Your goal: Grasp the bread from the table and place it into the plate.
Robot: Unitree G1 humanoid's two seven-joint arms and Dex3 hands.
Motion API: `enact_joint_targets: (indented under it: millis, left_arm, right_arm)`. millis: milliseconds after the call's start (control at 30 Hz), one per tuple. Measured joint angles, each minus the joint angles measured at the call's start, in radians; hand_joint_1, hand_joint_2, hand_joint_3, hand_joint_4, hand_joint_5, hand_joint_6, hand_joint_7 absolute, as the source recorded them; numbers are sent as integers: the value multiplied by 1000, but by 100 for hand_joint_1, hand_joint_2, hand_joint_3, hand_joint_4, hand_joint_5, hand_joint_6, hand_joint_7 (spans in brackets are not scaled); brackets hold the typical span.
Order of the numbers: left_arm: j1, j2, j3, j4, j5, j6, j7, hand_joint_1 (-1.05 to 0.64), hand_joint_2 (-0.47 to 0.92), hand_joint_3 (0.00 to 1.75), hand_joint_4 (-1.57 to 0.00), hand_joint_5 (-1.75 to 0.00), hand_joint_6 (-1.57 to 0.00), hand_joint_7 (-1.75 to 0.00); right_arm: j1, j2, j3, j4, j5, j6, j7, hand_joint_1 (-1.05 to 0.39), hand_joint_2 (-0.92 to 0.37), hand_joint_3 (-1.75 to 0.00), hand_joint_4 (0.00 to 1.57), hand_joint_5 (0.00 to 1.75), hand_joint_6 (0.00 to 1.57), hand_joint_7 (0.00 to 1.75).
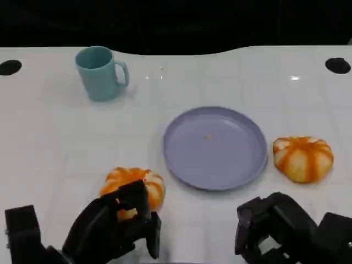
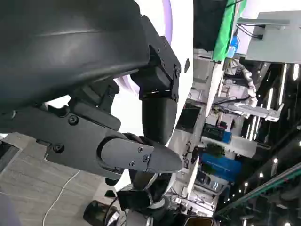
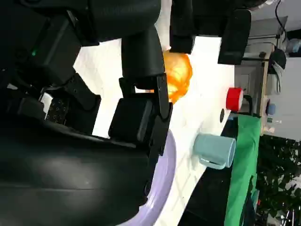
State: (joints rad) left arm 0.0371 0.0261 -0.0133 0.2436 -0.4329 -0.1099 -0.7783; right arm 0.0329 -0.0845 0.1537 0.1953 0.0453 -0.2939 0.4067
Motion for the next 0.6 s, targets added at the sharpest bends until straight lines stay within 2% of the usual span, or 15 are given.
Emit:
enact_joint_targets:
  millis: [600]
  left_arm:
    - [0,-2,0,-1,0,4,0,-66,92,21,-83,-175,-61,-174]
  right_arm:
    - [0,-1,0,0,0,0,1,-105,-12,-135,152,133,157,108]
